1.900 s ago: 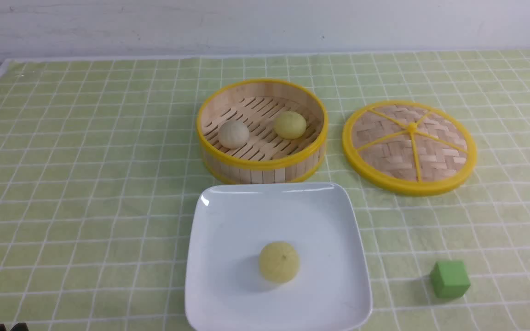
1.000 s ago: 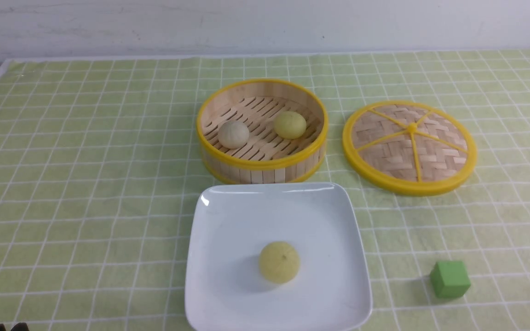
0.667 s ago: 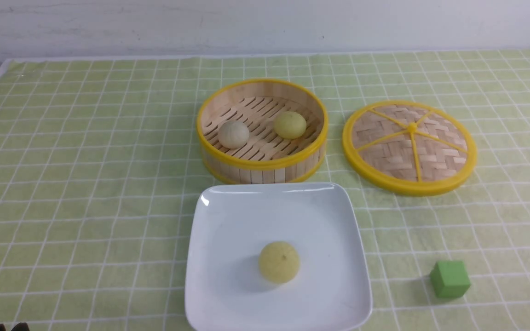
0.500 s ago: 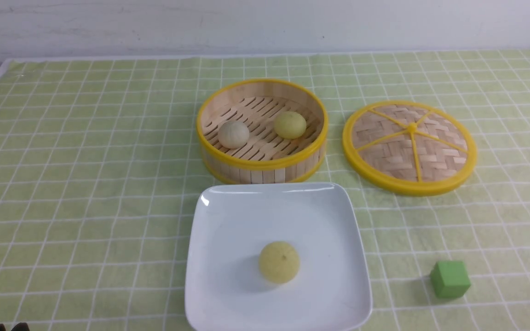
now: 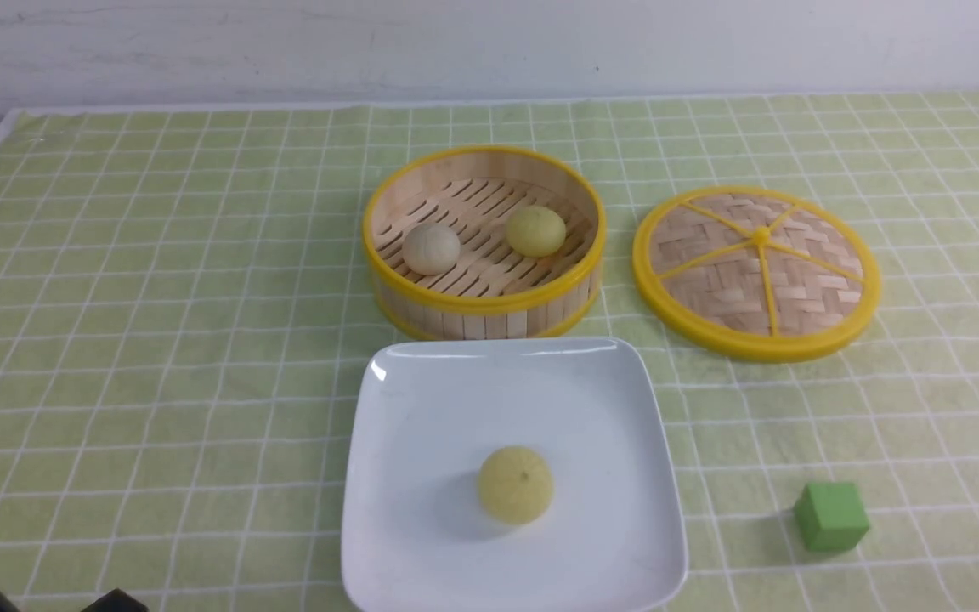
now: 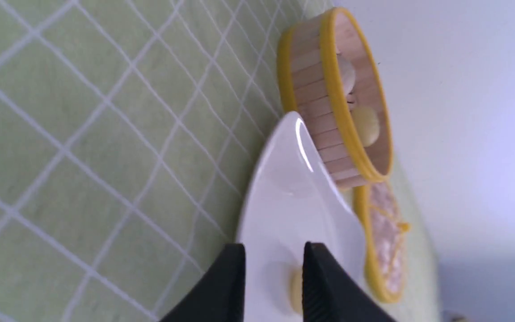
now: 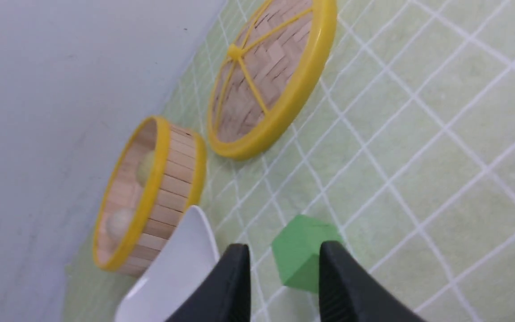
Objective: Put the steamed buns into the plate on the green tablecloth.
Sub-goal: 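Reach toward a bun in the bamboo steamer with the right gripper, then move the steamed bun from the bamboo steamer onto the white plate with the right gripper, then reach into the bamboo steamer and grasp a bun with the left gripper, then carry the bun from the bamboo steamer to the plate with the left gripper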
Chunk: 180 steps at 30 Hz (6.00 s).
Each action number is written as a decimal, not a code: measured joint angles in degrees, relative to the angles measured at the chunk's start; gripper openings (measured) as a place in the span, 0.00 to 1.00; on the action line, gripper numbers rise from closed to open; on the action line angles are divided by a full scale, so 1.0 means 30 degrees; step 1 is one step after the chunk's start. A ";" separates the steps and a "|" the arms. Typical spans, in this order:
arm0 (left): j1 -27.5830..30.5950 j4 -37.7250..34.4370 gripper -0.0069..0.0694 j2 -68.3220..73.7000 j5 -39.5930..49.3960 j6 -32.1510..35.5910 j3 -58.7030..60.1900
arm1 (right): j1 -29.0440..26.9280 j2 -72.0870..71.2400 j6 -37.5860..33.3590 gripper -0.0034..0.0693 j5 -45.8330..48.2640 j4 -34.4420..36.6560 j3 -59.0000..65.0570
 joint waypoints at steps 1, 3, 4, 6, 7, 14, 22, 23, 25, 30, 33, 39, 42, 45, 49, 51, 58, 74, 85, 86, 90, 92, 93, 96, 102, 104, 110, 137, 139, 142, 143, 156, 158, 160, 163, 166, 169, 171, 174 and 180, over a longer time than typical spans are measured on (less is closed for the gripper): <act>0.0000 -0.0158 0.38 0.0000 0.0000 -0.0250 0.0000 | 0.0000 0.0000 0.0076 0.38 -0.0087 0.0153 0.0000; 0.0000 -0.0307 0.38 0.0000 -0.0083 -0.0411 0.0000 | 0.0000 0.0000 0.0098 0.38 -0.0197 0.0276 0.0000; 0.0006 -0.0373 0.38 0.0000 -0.0350 -0.0514 0.0000 | 0.0000 0.0000 0.0098 0.38 -0.0440 0.0335 0.0000; 0.0006 -0.0466 0.37 0.0000 -0.0689 -0.0329 -0.0066 | 0.0000 0.0000 0.0098 0.38 -0.0683 0.0345 -0.0194; -0.0033 -0.0466 0.35 0.0000 -0.0359 0.0087 -0.0369 | 0.0000 0.0000 -0.0050 0.38 -0.0611 0.0307 -0.0608; -0.0346 0.1760 0.12 0.1930 0.3849 0.3904 -0.5829 | 0.0000 0.2254 -0.4853 0.25 0.2502 -0.4487 -0.7348; -0.0346 0.6233 0.09 1.0901 0.9547 0.5288 -0.8585 | 0.0000 1.1912 -0.5874 0.03 1.2957 -0.7206 -1.1461; -0.0346 0.6268 0.09 1.1659 0.9843 0.5785 -0.8933 | 0.0000 1.3037 -0.7120 0.03 1.3251 -0.5813 -1.1720; -0.0346 0.6249 0.09 1.3192 1.0313 0.6805 -0.9588 | 0.0000 1.4894 -0.9975 0.03 1.3264 -0.2812 -1.2036; -0.0367 0.6234 0.10 1.5618 1.0436 0.8451 -1.0828 | 0.0027 1.9072 -1.8519 0.05 1.3069 0.5696 -1.2794; -0.0365 0.6213 0.10 1.6442 1.0300 0.8878 -1.1134 | 0.1172 2.2504 -2.2144 0.06 1.3098 0.8995 -1.4369; -0.0365 0.6171 0.12 1.6644 1.0253 0.8954 -1.1198 | 0.4893 2.8416 -2.2301 0.07 1.1278 0.7828 -1.9854; -0.0365 0.6171 0.13 1.6644 1.0271 0.8969 -1.1198 | 0.5929 3.0622 -2.1559 0.08 1.0681 0.6613 -2.2396; -0.0365 0.6171 0.14 1.6644 1.0312 0.8969 -1.1198 | 0.6928 3.4122 -2.0272 0.13 1.0038 0.4487 -2.7129; -0.0365 0.6213 0.17 1.6644 1.0312 0.9232 -1.1198 | 0.7210 3.7373 -1.9917 0.26 0.9154 0.3118 -3.1864; -0.0365 0.6363 0.18 1.6644 1.0293 0.9280 -1.1198 | 0.7210 3.9310 -1.9875 0.36 0.8649 0.2721 -3.4276; -0.0365 0.6586 0.24 1.6644 1.0278 0.9332 -1.1198 | 0.7210 4.3071 -1.9814 0.64 0.6400 0.0606 -3.8711; -0.0365 0.6595 0.29 1.6644 0.9985 0.9332 -1.1198 | 0.7210 4.5713 -1.8603 0.53 0.3319 -0.1467 -3.9261; -0.0365 0.6595 0.30 1.6644 0.9791 0.9332 -1.1198 | 0.7210 4.0469 -1.8475 0.07 1.0098 -0.1950 -3.9188; -0.0365 0.6595 0.31 1.6644 0.9791 0.9332 -1.1198 | 0.7210 3.9615 -1.8410 0.07 1.1629 -0.2070 -3.9188; -0.0365 0.6595 0.31 1.6644 0.9791 0.9332 -1.1198 | 0.7233 3.6270 -1.8257 0.07 1.5493 -0.2007 -3.7772; -0.0365 0.6595 0.32 1.6644 0.9791 0.9311 -1.1198 | 0.7294 3.4755 -1.8241 0.07 1.6233 -0.1615 -3.5701; -0.0365 0.6595 0.32 1.6644 0.9791 0.9290 -1.1198 | 0.7378 3.3984 -1.8161 0.07 1.6134 -0.1217 -3.3955; -0.0365 0.6595 0.33 1.6644 0.9775 0.9250 -1.1198 | 0.7591 3.3074 -1.8040 0.08 1.4372 0.0727 -2.9457; -0.0365 0.6609 0.36 1.6644 0.9128 0.8782 -1.1198 | 0.9177 3.3833 -2.0172 0.24 0.4247 0.5281 -2.1988; -0.0365 0.6609 0.37 1.6644 0.8948 0.8553 -1.1198 | 0.9707 3.4646 -2.1268 0.37 0.1745 0.6482 -2.1186; -0.0365 0.6616 0.39 1.6644 0.8872 0.8321 -1.1198 | 0.9670 3.5049 -2.3085 0.79 -0.0422 0.7576 -2.0777; -0.3390 0.6014 0.11 2.8904 0.9727 1.0061 -2.3687 | 0.0059 1.2812 -1.8404 0.03 1.3525 -0.0422 -1.5915; -0.4016 0.6418 0.15 3.0697 0.9727 0.9929 -2.6009 | 0.0059 1.2489 -1.8404 0.03 1.3315 -0.0547 -1.5191; -0.4653 0.6720 0.26 3.3390 0.9755 0.9476 -2.9314 | 0.0059 1.2417 -1.8404 0.03 1.2983 -0.0646 -1.4486; -0.4820 0.6766 0.32 3.4320 0.9842 0.9442 -3.0467 | 0.0059 1.2417 -1.8404 0.03 1.2778 -0.0646 -1.4367; -0.5420 0.9066 0.72 4.2713 1.0464 0.9442 -3.9941 | 0.0059 1.2417 -1.8404 0.05 1.1149 -0.0689 -1.4218; -0.5420 1.0027 0.70 4.3230 1.0461 0.9429 -4.0128 | 0.0059 1.2417 -1.8404 0.05 1.1149 -0.0689 -1.4218; -0.5420 1.0355 0.69 4.3421 1.0431 0.9429 -4.0157 | 0.0059 1.2417 -1.8404 0.05 1.1149 -0.0689 -1.4218; -0.5420 1.0685 0.64 4.3967 1.0157 0.9404 -4.0178 | 0.0059 1.2417 -1.8404 0.05 1.1149 -0.0689 -1.4218; -0.5457 1.0144 0.49 4.4673 0.9621 0.9257 -4.0214 | 0.0059 1.2417 -1.8404 0.05 1.1149 -0.0689 -1.4203; -0.5482 0.9305 0.28 4.4700 0.9598 0.8959 -4.0375 | 0.0059 1.2417 -1.8404 0.05 1.1097 -0.0689 -1.3974; -0.5482 0.8653 0.19 4.4578 0.9728 0.8959 -4.0451 | 0.0059 1.2417 -1.8404 0.05 1.1044 -0.0689 -1.3811; -0.5482 0.7586 0.13 4.4098 1.0728 0.9426 -4.0798 | 0.0059 1.2417 -1.8404 0.06 1.1005 -0.0666 -1.3436; -0.5518 0.7255 0.13 4.0433 1.4281 1.0781 -4.1649 | 0.0059 1.2417 -1.8404 0.07 1.0621 -0.0688 -1.3109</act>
